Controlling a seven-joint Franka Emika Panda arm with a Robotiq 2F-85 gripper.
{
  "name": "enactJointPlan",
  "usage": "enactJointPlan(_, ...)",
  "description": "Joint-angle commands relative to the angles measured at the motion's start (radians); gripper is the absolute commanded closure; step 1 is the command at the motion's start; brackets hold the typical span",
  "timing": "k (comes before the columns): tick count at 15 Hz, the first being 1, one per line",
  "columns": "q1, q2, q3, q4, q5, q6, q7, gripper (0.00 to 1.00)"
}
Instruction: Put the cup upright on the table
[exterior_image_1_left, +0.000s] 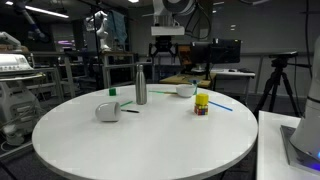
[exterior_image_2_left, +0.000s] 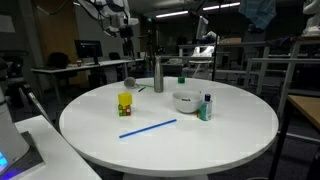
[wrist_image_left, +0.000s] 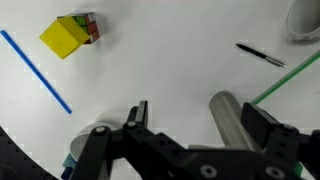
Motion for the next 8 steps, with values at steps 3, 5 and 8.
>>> enactJointPlan(3,0.024,0.148,-0.043,0.127,0.024,-0.029,0.085,0.0)
enactJointPlan(5,0.024,0.199,-0.048,0.168,0.073,-0.04,0.085,0.0)
enactJointPlan(8,0.033,0.261,-0.048,0.22,0.14,-0.017,0.08,0.0)
